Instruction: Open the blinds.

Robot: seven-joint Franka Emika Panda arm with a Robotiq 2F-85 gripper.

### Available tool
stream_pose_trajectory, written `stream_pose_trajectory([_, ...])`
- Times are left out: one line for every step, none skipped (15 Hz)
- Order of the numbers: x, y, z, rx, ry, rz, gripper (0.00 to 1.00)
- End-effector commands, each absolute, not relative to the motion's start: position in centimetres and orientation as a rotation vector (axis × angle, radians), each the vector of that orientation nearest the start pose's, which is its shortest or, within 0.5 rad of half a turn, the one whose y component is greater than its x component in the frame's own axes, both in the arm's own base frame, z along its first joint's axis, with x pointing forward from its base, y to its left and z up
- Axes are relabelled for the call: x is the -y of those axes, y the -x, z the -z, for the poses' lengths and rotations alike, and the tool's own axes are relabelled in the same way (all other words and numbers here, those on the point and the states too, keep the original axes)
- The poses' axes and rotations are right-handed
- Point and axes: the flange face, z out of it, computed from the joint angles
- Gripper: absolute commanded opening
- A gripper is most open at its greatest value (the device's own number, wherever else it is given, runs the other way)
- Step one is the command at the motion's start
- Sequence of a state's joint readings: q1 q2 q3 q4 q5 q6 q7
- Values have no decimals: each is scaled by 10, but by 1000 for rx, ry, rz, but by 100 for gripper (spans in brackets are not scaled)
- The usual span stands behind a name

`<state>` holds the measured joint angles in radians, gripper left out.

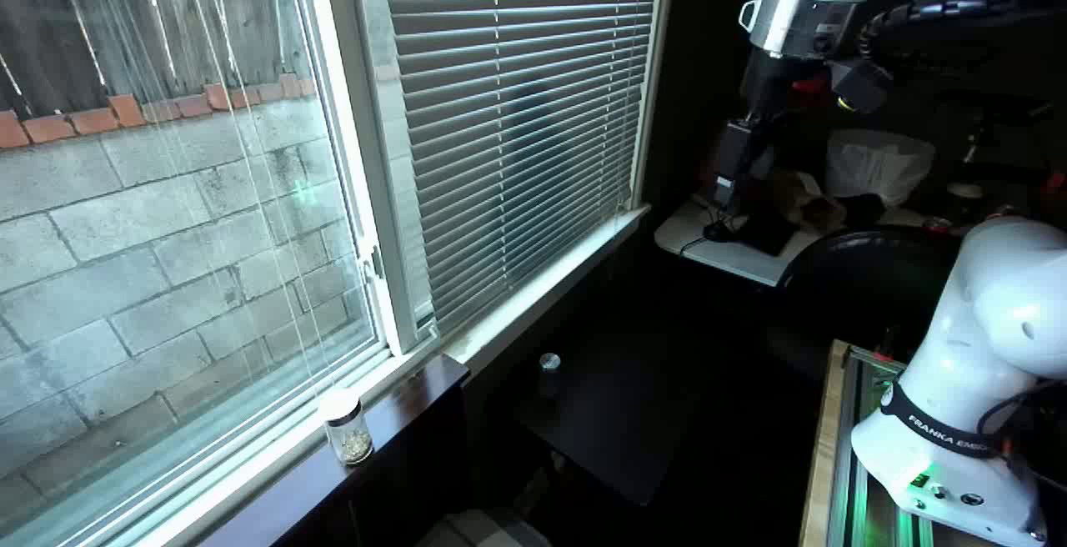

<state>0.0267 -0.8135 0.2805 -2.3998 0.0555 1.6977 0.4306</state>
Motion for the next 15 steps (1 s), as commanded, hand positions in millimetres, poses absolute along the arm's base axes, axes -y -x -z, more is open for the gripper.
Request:
stream_pose_trajectory([-124, -297, -579, -330, 3228, 216, 100])
stream_pose_trajectory([-124, -297, -579, -330, 3228, 216, 100])
stream_pose_trajectory([-124, -297, -579, -330, 3228, 216, 100])
stream_pose_trajectory([-124, -297, -579, -330, 3228, 216, 100])
stream_pose_trajectory([-124, -297, -579, -330, 3228, 216, 100])
stream_pose_trajectory([-124, -297, -579, -330, 3228, 216, 100])
stream_pose_trajectory([-124, -297, -579, -330, 3228, 216, 100])
stream_pose_trajectory([-124, -297, -579, -330, 3228, 216, 100])
stream_pose_trajectory([-124, -297, -579, -330, 3228, 216, 100])
stream_pose_trajectory([-115, -301, -585, -346, 3239, 303, 100])
stream_pose_trajectory([-107, -303, -594, -353, 3250, 355, 100])
stream_pose_trajectory([-97, -306, -604, -360, 3248, 399, 100])
stream_pose_trajectory([-84, -309, -616, -359, 3255, 464, 100])
stream_pose_trajectory([-73, -312, -625, -339, 3269, 513, 100])
stream_pose_trajectory([-57, -316, -638, -344, 3286, 554, 100])
